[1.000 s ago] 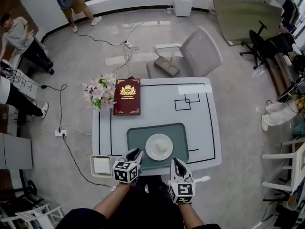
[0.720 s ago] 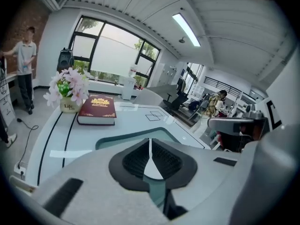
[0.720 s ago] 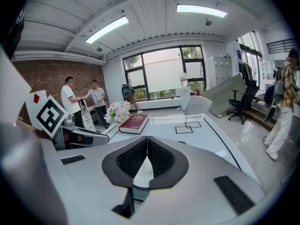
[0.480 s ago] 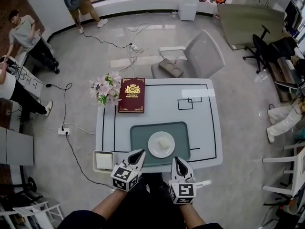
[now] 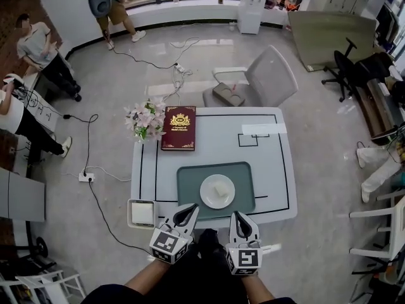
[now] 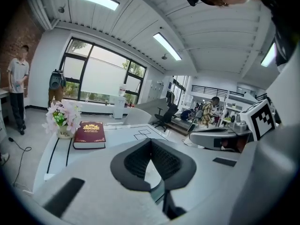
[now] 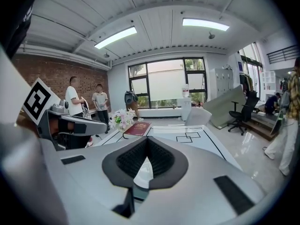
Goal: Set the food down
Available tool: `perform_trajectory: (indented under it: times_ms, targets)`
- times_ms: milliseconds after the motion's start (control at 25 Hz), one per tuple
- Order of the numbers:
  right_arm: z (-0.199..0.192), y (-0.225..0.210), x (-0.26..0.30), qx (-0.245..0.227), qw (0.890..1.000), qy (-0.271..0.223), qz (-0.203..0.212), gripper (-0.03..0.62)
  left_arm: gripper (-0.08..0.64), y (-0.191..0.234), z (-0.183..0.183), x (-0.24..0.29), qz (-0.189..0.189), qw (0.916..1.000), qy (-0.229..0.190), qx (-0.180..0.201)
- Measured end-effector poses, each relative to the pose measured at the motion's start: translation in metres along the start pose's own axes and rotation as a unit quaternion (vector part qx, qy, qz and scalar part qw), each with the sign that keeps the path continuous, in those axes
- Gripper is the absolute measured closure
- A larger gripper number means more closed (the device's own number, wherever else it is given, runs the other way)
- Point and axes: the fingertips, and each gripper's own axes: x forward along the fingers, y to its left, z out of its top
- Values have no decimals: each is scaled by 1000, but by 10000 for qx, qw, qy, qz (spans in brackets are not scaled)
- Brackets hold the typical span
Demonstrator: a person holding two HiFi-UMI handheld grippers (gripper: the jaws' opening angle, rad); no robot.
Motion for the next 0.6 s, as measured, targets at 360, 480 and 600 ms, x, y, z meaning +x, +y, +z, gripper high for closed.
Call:
perform_trajectory:
  times_ms: [360, 480, 600]
  targets:
    - [-1, 32, -9, 47, 9999, -13, -114, 583, 554, 10, -4, -25, -218, 9997, 53, 43]
    - [-1, 40, -14, 7, 9999, -25, -111, 583, 554, 10, -8, -34, -197, 9998, 29, -31]
    - [2, 42, -16, -33, 9999, -63, -137, 583, 555, 7, -8, -36, -260, 9997, 11, -30]
